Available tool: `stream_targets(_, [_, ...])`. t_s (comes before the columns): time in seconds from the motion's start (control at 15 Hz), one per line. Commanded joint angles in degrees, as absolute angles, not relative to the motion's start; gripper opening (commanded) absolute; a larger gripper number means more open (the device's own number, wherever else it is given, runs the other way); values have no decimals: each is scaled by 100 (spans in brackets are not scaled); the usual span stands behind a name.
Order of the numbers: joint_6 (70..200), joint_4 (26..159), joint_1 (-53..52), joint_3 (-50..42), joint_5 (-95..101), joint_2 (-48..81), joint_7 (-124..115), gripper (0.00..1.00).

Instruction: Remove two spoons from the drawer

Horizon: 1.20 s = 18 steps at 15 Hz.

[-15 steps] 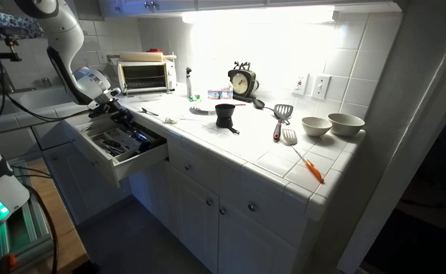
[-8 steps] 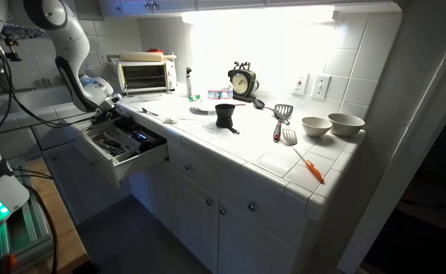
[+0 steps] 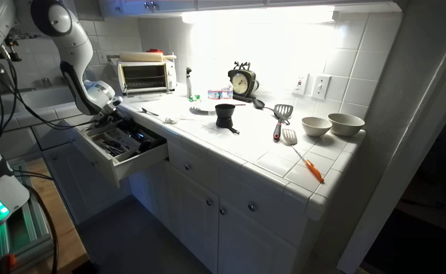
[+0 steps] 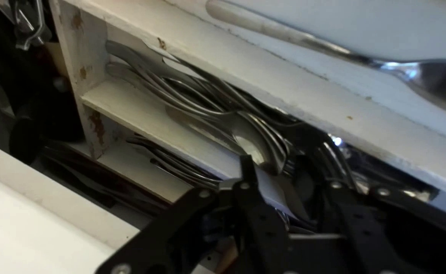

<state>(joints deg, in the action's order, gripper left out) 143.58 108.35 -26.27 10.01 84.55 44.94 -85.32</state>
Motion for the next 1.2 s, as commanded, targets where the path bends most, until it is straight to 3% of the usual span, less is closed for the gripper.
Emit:
stream_targets(0.0, [14115,10622,-2635,1085,8647,4680,-8824,3])
stream_targets(0.13, [14072,10595,-2624,1122,8588,4709,-8773,0])
stream_targets(1.13, [13100,10891,-2584,1588,7601,4274,-7220,2])
